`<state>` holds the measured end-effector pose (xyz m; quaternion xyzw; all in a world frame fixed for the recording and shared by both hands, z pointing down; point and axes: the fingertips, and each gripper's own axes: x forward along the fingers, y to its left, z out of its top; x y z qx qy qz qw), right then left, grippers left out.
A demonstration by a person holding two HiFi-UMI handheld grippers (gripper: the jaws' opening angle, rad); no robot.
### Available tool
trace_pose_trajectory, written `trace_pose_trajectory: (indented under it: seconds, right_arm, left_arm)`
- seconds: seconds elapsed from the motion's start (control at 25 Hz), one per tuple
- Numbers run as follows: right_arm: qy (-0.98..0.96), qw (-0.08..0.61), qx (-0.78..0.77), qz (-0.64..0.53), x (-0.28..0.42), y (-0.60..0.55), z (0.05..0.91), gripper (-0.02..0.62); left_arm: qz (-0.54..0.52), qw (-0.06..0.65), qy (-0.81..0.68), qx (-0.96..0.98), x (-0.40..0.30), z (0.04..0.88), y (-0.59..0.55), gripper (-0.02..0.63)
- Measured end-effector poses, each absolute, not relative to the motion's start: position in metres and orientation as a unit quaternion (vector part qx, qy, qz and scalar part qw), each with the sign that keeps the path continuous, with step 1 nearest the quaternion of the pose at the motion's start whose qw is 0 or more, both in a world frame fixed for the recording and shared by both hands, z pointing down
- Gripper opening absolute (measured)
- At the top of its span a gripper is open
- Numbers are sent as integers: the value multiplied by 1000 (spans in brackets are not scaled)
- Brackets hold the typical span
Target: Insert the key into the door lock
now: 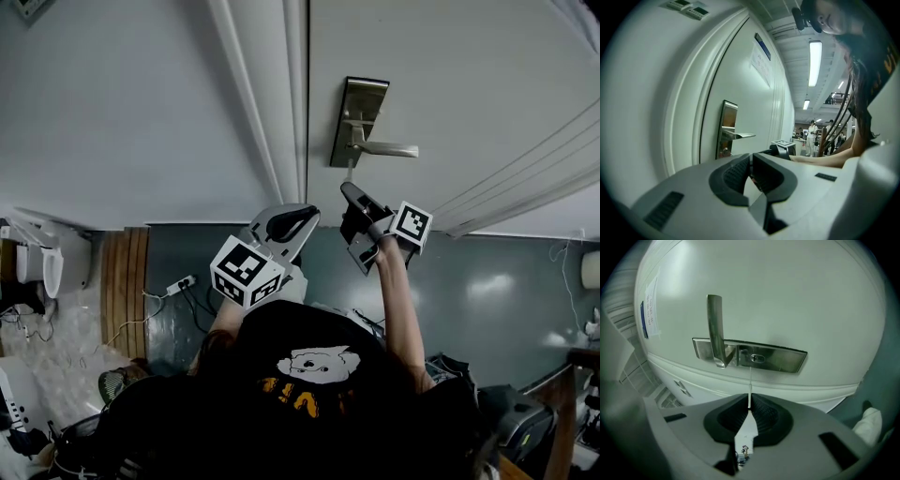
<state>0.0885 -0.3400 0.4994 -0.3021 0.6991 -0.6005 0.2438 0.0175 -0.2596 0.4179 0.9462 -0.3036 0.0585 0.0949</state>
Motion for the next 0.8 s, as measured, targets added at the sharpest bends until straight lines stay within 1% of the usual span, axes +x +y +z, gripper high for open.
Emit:
trace_pose_trajectory:
  seconds: [0.52, 0.8]
  right_arm:
    - [691, 274, -284, -606, 91, -359, 492, 20]
    - [682, 280, -274, -618, 88, -363, 498, 20]
  left_arm:
    - [52, 88, -295, 950, 15, 417, -262, 25]
    - [52, 86, -296, 950, 11, 417, -259, 25]
